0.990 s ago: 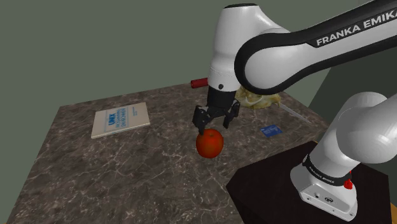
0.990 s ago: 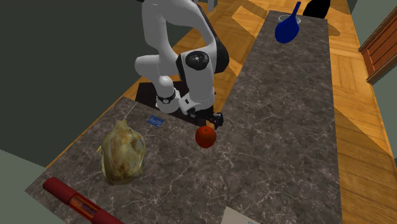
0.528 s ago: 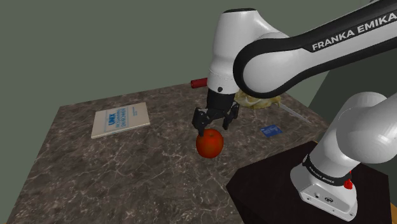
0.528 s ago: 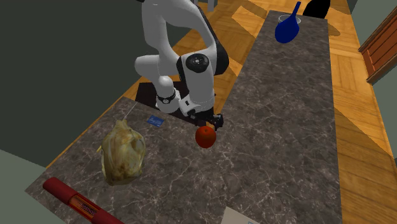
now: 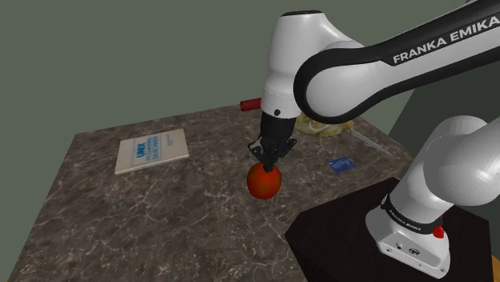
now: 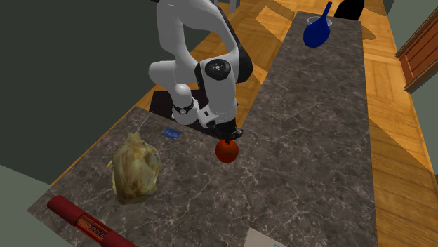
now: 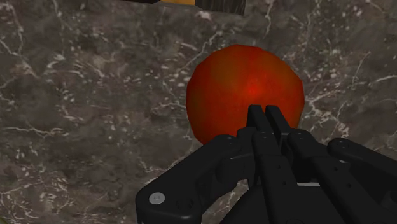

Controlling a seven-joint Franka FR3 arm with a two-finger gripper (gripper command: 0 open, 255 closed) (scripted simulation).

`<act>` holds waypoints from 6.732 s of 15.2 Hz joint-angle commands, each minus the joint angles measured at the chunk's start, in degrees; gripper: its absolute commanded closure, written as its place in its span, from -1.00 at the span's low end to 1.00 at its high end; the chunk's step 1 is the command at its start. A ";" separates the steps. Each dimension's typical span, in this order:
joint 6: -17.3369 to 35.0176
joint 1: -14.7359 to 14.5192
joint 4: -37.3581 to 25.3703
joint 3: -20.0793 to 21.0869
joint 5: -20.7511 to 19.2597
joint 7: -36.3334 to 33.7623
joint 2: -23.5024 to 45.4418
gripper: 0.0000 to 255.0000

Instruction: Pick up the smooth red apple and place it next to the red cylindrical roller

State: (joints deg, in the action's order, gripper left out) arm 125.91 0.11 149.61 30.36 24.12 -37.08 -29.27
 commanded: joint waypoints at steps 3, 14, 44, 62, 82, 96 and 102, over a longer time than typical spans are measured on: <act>0.01 0.00 0.02 0.01 0.00 0.00 0.01 1.00; -9.64 0.23 -5.85 -2.53 -1.64 -0.85 -3.82 1.00; -26.92 4.95 -26.29 -11.07 -8.88 3.33 0.89 1.00; -28.48 13.50 -51.36 -20.68 -17.15 18.35 27.33 1.00; -21.01 15.56 -53.73 -22.69 -18.40 23.11 37.77 1.00; -10.77 15.45 -45.18 -22.67 -18.28 24.04 39.52 1.00; -7.31 15.39 -42.84 -22.66 -18.27 24.33 40.65 1.00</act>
State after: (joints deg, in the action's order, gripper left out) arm 118.23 15.51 106.67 7.71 5.86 -12.78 11.15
